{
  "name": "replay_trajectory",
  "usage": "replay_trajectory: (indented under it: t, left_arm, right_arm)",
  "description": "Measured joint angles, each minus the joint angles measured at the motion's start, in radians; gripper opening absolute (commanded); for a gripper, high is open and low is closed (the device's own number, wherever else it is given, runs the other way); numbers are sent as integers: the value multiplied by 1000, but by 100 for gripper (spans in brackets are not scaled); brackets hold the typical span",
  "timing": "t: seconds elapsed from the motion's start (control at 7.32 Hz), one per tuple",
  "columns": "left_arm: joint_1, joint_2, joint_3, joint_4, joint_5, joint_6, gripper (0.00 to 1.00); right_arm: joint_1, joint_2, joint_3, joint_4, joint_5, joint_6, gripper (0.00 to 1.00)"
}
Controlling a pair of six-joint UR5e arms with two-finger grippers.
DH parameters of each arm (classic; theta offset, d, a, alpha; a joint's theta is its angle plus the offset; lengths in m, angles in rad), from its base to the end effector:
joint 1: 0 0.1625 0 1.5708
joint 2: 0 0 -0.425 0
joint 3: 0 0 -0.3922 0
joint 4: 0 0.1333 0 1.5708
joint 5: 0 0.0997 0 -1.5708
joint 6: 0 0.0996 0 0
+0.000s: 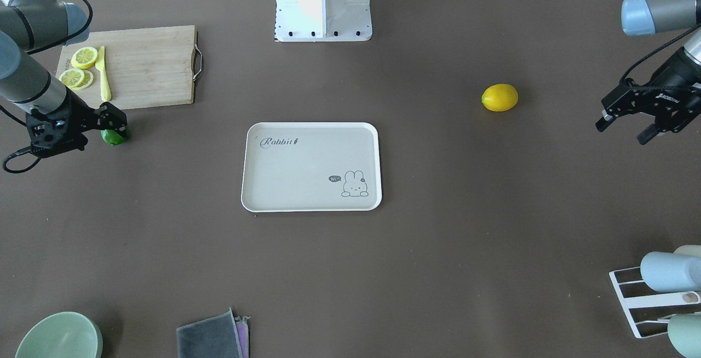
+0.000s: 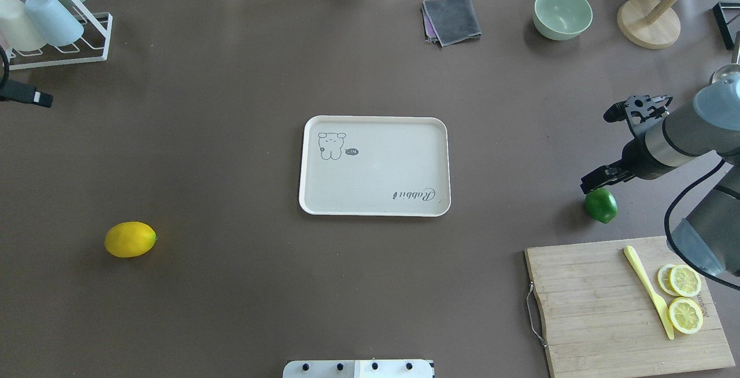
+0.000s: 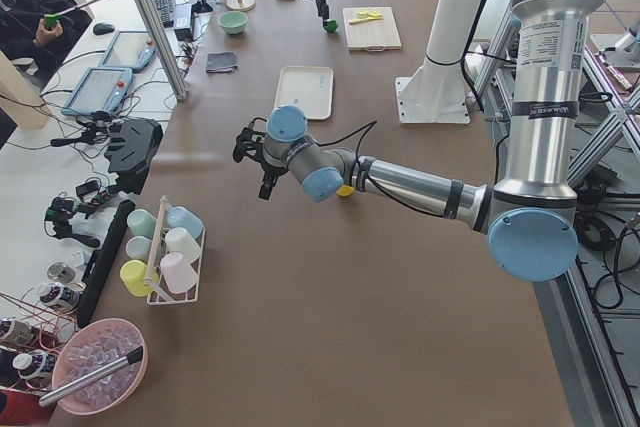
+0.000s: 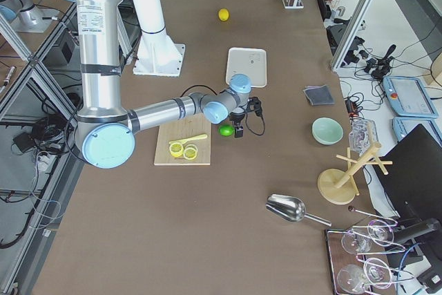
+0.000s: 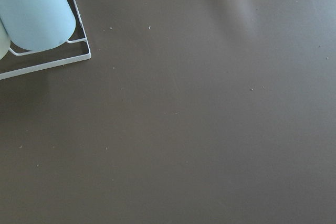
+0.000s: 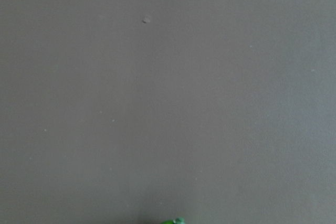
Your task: Place all lemons on tray
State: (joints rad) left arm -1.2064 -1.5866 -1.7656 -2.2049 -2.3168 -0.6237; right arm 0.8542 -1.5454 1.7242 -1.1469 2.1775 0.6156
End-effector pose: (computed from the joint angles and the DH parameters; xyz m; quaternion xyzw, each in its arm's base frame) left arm 0.1208 -0.5010 0.4795 0.1785 0.4737 0.0383 0.8616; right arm -0.2873 -0.4463 0.5285 0.0464 -0.3993 -0.1346 0.9057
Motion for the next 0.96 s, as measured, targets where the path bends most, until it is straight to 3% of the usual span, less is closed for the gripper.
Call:
replay_trajectory:
  t: [0.96]
  left_arm:
    - [1,-1,2,-1,0,-1,98]
  right_arm:
    - [-50,-21,2,14,20,33,100]
